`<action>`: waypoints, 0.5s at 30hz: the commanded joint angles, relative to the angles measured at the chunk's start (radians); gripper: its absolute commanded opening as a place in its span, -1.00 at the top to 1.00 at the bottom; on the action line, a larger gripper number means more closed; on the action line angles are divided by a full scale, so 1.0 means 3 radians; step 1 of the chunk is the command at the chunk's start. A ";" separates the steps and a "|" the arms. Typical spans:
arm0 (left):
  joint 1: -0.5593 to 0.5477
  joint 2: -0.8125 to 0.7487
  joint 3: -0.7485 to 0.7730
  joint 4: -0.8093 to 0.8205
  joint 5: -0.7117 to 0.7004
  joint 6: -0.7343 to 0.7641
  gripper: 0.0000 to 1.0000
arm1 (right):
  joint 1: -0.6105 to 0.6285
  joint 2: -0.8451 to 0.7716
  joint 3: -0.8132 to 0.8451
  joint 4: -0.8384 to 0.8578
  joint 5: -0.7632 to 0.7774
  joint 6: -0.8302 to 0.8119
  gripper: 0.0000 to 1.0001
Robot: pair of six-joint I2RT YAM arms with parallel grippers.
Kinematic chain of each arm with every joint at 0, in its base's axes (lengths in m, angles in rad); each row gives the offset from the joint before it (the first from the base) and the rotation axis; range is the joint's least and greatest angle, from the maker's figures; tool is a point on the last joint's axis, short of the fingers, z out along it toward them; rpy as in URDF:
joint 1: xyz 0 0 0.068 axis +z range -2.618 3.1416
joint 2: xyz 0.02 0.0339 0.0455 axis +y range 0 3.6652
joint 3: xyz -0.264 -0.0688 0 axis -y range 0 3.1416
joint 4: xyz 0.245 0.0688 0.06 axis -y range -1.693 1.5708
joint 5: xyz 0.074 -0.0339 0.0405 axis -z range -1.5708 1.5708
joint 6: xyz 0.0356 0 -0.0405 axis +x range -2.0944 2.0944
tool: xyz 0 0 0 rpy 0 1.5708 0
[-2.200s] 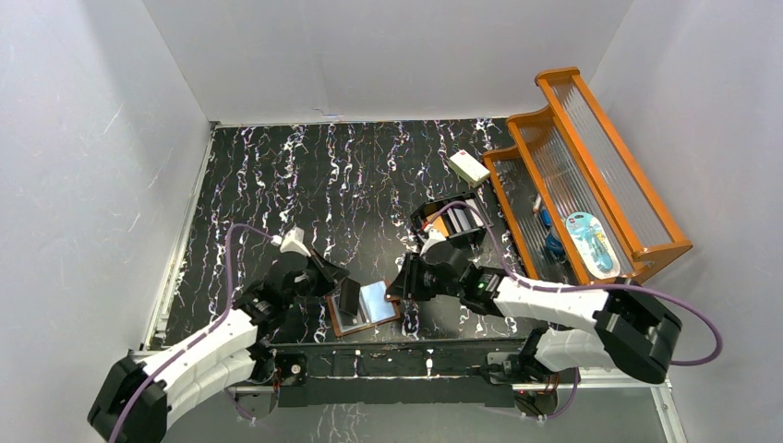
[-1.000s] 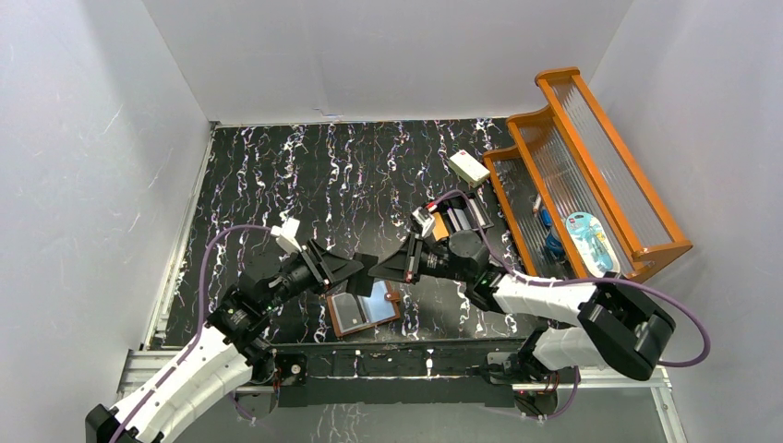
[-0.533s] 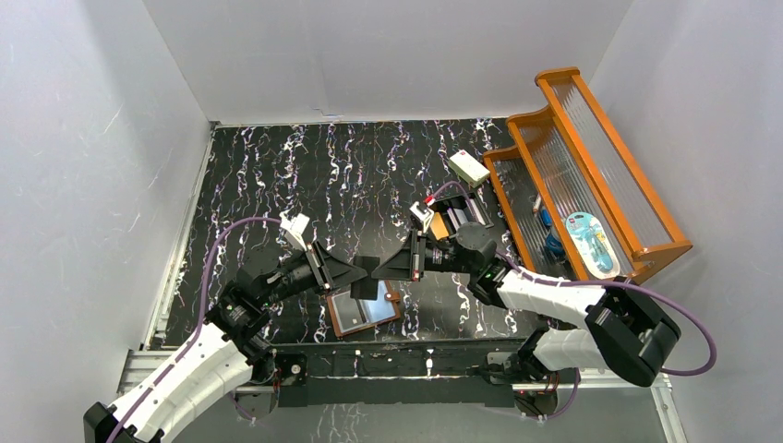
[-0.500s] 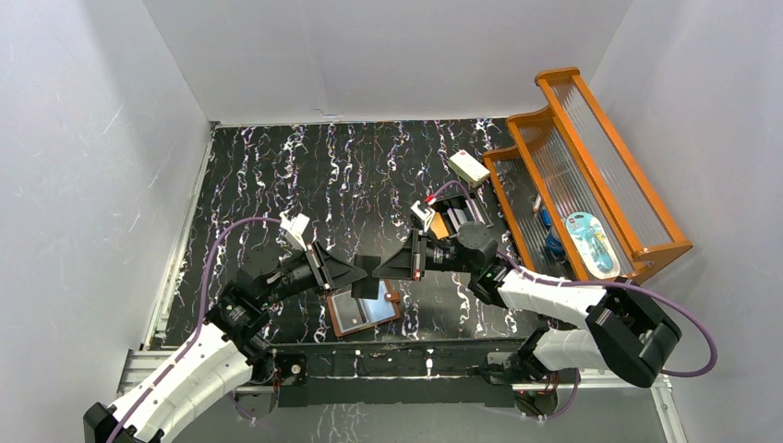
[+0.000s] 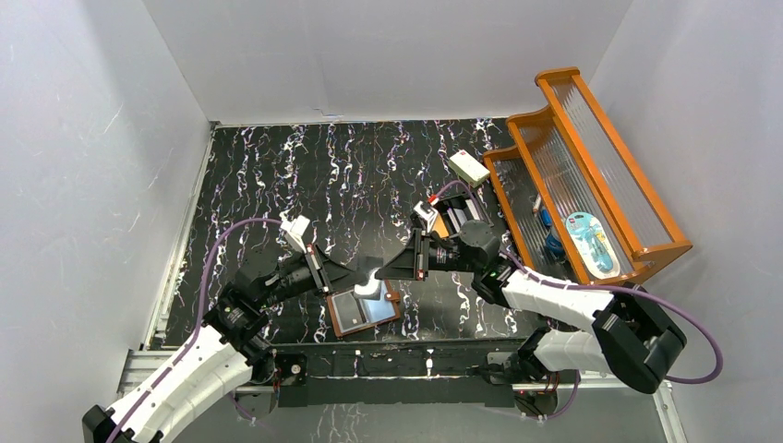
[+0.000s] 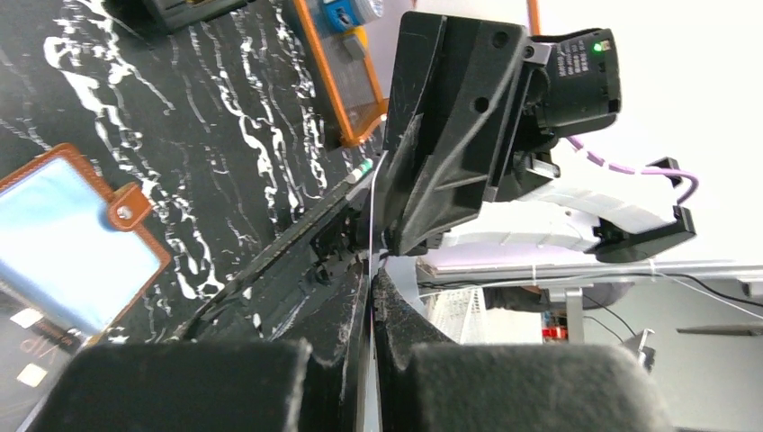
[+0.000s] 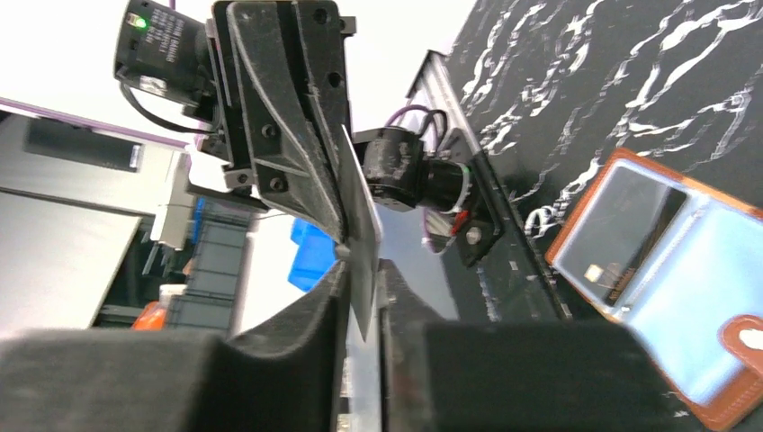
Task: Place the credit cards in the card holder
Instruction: Insert the credit card into the card holder.
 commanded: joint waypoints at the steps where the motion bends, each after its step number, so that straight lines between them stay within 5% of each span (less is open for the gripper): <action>1: 0.0001 -0.0060 0.0115 -0.0361 -0.0226 0.0087 1.00 | -0.0042 -0.0223 0.0115 -0.0525 0.0200 -0.0304 0.27; 5: -0.0001 -0.0026 -0.0003 -0.0493 -0.0460 -0.0015 1.00 | -0.0031 -0.0344 0.0160 -0.1349 0.0777 -0.0735 0.12; 15: -0.0005 0.0307 -0.0487 -0.0442 -0.0732 -0.0321 1.00 | 0.0046 0.0236 0.0337 -0.2285 0.1559 -0.1379 -0.05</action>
